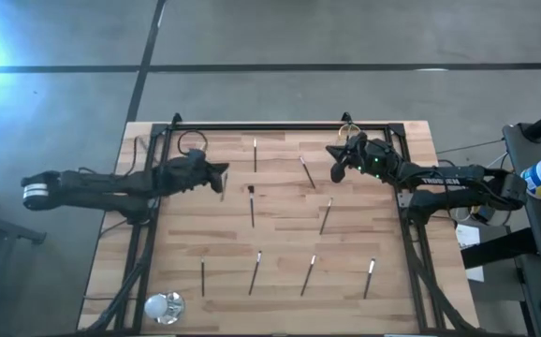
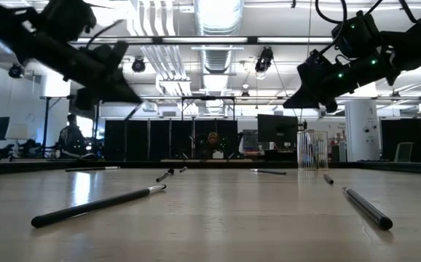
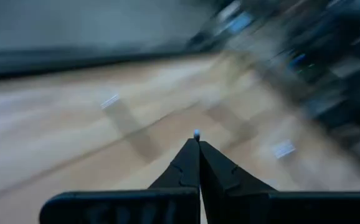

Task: Put items in baskets/containers
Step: Put the black eyebrow brush into the gold pen holder

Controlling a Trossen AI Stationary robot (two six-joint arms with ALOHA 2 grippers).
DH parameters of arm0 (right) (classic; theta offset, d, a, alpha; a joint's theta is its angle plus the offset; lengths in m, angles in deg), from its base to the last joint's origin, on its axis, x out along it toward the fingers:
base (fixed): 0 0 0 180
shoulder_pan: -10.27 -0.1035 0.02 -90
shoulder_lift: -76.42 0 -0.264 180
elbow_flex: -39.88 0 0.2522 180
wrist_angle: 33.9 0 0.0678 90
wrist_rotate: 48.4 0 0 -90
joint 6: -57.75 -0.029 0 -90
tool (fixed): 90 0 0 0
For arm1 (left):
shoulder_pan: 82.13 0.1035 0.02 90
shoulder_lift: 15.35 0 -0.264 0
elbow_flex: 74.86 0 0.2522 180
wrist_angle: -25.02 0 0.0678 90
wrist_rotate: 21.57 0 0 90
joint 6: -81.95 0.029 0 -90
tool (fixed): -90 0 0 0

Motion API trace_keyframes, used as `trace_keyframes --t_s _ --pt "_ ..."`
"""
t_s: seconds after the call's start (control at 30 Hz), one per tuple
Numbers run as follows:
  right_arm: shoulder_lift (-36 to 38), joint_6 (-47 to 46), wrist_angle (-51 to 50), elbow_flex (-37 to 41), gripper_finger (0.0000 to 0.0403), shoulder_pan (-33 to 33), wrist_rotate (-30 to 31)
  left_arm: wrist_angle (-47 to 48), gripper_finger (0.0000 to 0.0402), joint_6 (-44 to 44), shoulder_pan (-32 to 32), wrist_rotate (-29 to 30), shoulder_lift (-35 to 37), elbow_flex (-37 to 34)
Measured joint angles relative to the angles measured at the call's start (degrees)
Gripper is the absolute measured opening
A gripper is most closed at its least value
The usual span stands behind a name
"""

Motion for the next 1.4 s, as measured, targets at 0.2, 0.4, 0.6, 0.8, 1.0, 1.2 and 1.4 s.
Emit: trace_keyframes --t_s 0.2,0.4,0.6,0.8,1.0,1.2,1.4 --pt "-0.1 -3.6 4.6 0.0 0.0008 -3.4 -8.2 -34.6 0.0 3.8 0.0 -4.4 -9.2 -8.0" --pt "-0.1 -7.5 11.8 -0.2 0.0009 -8.4 -9.5 -49.2 0.0 8.9 -0.1 -10.4 -20.0 -4.6" --pt "-0.1 -9.6 13.3 -0.4 0.001 -10.9 -10.0 -54.7 0.0 12.4 -1.1 -15.9 -29.8 3.8" --pt "-0.1 -11.4 16.5 -0.3 0.0044 -12.8 -10.0 -56.5 0.0 13.0 -1.1 -21.9 -38.3 12.9" --pt "-0.1 -12.5 18.0 -0.3 0.0093 -13.9 -9.9 -57.5 0.0 13.7 -1.1 -25.7 -43.4 19.9" --pt "-1.9 -11.9 18.1 -3.5 0.0129 -15.4 -9.8 -57.4 0.0 13.8 -1.1 -27.4 -45.1 22.7" --pt "-12.0 -11.2 17.7 -9.4 0.0154 -15.6 -12.5 -57.6 0.0 13.9 -1.1 -27.5 -44.9 22.7"
